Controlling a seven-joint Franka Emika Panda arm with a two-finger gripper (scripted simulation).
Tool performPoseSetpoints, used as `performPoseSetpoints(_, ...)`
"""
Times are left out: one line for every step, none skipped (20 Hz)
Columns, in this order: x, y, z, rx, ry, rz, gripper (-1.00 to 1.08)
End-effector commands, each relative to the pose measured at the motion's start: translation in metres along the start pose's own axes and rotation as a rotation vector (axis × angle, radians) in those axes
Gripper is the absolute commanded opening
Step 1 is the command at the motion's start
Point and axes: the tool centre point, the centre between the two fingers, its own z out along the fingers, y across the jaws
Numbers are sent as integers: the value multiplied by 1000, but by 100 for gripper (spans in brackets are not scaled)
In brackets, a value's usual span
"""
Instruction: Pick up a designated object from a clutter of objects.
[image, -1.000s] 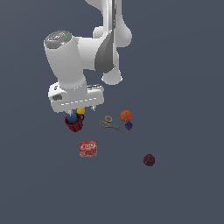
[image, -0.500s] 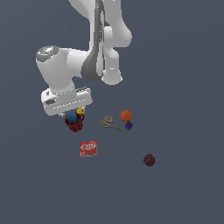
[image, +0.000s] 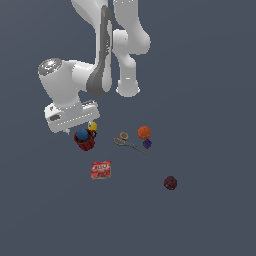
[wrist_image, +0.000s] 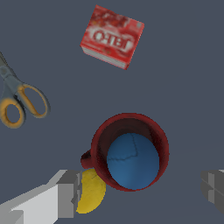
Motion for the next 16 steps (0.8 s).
performPoseSetpoints(-4, 2, 3, -1, 0, -10, 100)
performPoseSetpoints(-4, 2, 3, -1, 0, -12, 100)
performPoseSetpoints(-5, 2, 4, -1, 0, -13, 100)
performPoseSetpoints(-5, 2, 4, -1, 0, -14, 100)
performPoseSetpoints(-5, 2, 3, 0, 0, -10, 100)
performPoseSetpoints(-5, 2, 4, 0, 0, -10, 100)
performPoseSetpoints(-5, 2, 4, 0, 0, -10, 100)
performPoseSetpoints(-5, 2, 6, 0, 0, -10, 100)
performPoseSetpoints(-5, 2, 8, 0, 0, -10, 100)
performPoseSetpoints(-5, 2, 10, 0, 0, -11, 100)
performPoseSetpoints(-5, 2, 14, 0, 0, -11, 100)
performPoseSetpoints(-5, 2, 17, 0, 0, -11, 100)
performPoseSetpoints(-5, 2, 22, 0, 0, -11, 100)
performPoseSetpoints(-5, 2, 27, 0, 0, -12, 100)
performPoseSetpoints(-6, 2, 32, 0, 0, -12, 100)
performPoseSetpoints(-6, 1, 37, 0, 0, -12, 100)
